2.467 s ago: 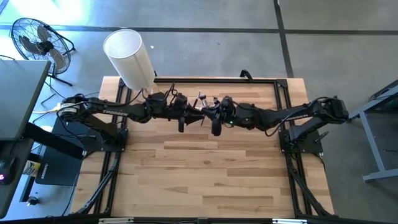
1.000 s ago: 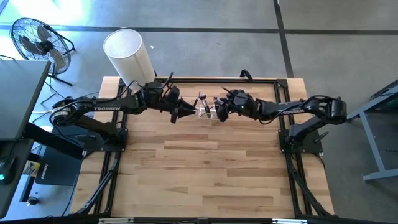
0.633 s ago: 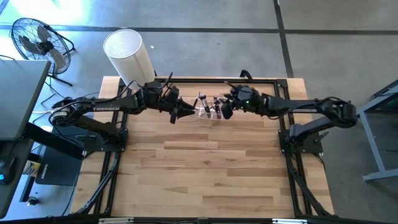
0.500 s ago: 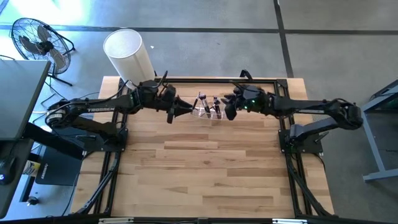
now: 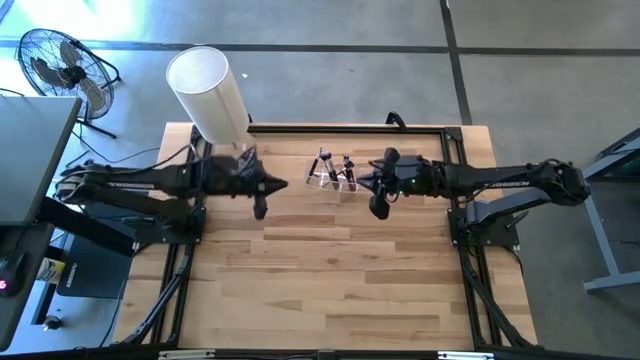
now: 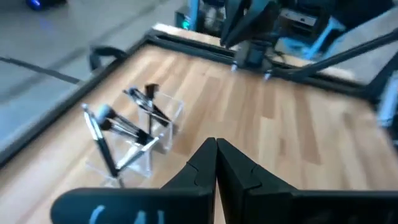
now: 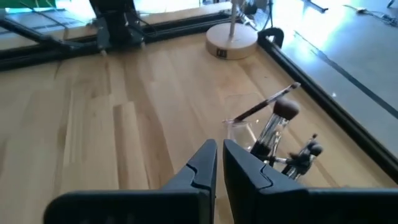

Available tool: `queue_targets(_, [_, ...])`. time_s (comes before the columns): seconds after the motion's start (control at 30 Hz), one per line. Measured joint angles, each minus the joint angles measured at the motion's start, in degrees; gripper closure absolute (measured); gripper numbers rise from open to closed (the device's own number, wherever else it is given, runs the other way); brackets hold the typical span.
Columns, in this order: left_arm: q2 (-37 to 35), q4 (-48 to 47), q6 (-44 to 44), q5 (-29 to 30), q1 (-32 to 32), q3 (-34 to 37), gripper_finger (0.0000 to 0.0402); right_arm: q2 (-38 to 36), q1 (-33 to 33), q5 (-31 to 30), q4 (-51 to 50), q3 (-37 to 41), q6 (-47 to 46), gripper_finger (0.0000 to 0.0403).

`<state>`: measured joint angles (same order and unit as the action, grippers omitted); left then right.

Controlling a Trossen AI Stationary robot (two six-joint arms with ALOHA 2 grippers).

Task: Put items in baskets/containers
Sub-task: Return to Home Position

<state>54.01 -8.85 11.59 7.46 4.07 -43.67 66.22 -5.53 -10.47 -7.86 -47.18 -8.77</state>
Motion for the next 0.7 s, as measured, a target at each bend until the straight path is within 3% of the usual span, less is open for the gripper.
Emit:
queue_targets(0.1, [-1.71, -1.85, -2.19, 8.24, -6.70, 2.15, 0.0400, 0.02, 0.88, -0.02, -0.28, 0.02, -0.19, 0.0387])
queue_targets(0.23, [-6.18, -2.05, -1.23, 14.36, -11.67, 7.32, 0.0401, 0.02, 1.67, -0.03, -0.22, 0.02, -0.20, 0.0400])
queue_targets(0.47, [-22.71, -0.45, -1.74, 10.17, -12.71, 18.72, 0.0401, 0.02, 1.85, -0.05, 0.00, 0.02, -2.40, 0.0396])
queue_targets(0.63, [-32.65, 8.52, -8.01, 3.35, -12.69, 27.03, 0.0401, 0.02, 1.85, -0.05, 0.14, 0.04, -4.41, 0.0400])
queue_targets(0.7, [-34.70, 10.04, -8.56, 3.56, -12.69, 29.39, 0.0401, 0.02, 1.85, -0.08, 0.36, 0.04, -5.35, 0.0399])
